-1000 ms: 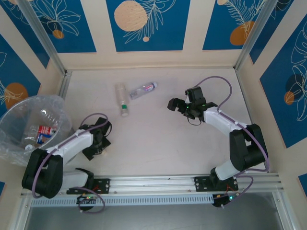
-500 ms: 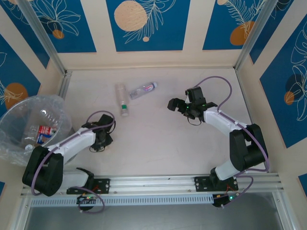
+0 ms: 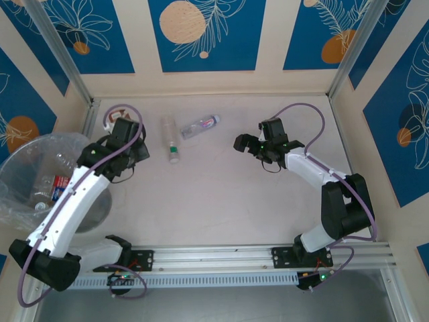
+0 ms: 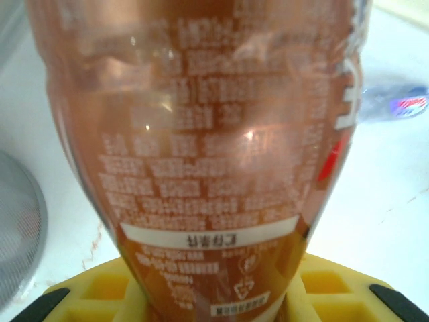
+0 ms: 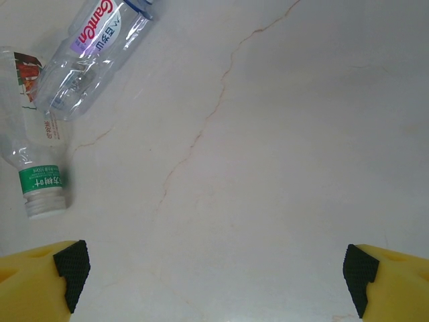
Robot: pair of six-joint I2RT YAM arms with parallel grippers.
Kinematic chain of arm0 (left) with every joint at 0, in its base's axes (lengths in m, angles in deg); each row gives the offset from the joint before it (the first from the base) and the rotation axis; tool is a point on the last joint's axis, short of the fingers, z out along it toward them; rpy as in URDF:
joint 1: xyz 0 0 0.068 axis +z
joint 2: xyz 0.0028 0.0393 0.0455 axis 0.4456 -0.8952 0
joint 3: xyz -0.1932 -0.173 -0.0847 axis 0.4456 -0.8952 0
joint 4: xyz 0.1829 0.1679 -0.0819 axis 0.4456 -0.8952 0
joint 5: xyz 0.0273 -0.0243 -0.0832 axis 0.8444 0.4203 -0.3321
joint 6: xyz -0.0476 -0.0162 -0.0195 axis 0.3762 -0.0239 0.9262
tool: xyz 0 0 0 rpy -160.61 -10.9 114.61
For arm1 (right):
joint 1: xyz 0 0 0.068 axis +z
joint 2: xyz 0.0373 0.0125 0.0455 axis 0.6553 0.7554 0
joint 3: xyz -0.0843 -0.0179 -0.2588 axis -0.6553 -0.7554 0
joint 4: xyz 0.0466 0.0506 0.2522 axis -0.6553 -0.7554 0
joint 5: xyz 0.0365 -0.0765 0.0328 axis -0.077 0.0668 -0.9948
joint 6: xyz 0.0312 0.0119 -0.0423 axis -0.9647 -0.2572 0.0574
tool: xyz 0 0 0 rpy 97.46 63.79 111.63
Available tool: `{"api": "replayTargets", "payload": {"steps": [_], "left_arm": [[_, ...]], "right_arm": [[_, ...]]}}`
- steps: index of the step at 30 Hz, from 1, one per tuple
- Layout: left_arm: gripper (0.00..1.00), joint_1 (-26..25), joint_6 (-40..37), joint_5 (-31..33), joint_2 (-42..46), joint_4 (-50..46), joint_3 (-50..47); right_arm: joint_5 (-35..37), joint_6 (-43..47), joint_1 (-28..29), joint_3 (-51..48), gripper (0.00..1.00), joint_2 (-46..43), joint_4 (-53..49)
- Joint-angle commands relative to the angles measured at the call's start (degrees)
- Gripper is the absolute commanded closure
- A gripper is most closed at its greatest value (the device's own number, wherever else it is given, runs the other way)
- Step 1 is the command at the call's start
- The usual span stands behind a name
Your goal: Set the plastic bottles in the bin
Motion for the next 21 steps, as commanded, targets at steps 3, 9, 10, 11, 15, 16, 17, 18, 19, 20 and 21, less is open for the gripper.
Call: {"api": "replayTargets", "payload": {"steps": [3, 9, 10, 11, 15, 16, 17, 18, 19, 20, 21], "left_arm": [[1.00, 1.2, -8.2, 2.2, 2.1, -5.6, 9.5], [1.00, 5.5, -8.6, 14.3, 4.3, -10.8, 16.2], [1.00, 6.4, -7.6, 17.1, 5.3, -10.5, 15.9], [1.00, 7.3, -6.4, 19.5, 6.7, -9.9, 15.4], [1.00, 11.1, -4.8, 26.6, 12.2, -5.6, 11.7], [1.00, 12.5, -4.7, 27.3, 13.3, -4.8, 10.5], [1.00, 14.2, -4.2, 26.8, 13.7, -4.9, 10.0], [1.00, 15.7, -3.9, 25.8, 13.7, -5.6, 10.0], [1.00, 17.1, -3.4, 24.4, 13.4, -6.6, 10.1], [1.00, 18.3, -3.2, 23.5, 13.0, -7.4, 10.0], [1.00, 19.4, -3.0, 23.1, 12.7, -7.9, 9.8]], "right_arm": [[0.7, 0.2, -0.2, 1.1, 0.00, -0.7, -0.5], [0.4, 0.1, -0.2, 1.2, 0.00, -0.1, 0.3], [0.2, 0.1, -0.1, 1.3, 0.00, 0.2, 0.6], [-0.1, 0.0, -0.2, 1.4, 0.00, 0.6, 0.7], [-0.7, -0.2, -0.1, 1.9, 0.00, 1.4, 1.2], [-0.8, -0.2, -0.1, 1.8, 0.00, 1.4, 1.4], [-0.9, -0.2, -0.2, 1.8, 0.00, 1.4, 1.4], [-1.0, -0.1, -0.2, 1.8, 0.00, 1.4, 1.4], [-0.9, 0.1, -0.2, 1.9, 0.00, 1.4, 1.3], [-0.9, 0.2, -0.1, 1.8, 0.00, 1.4, 1.1], [-0.9, 0.2, -0.2, 1.8, 0.00, 1.3, 1.1]]}}
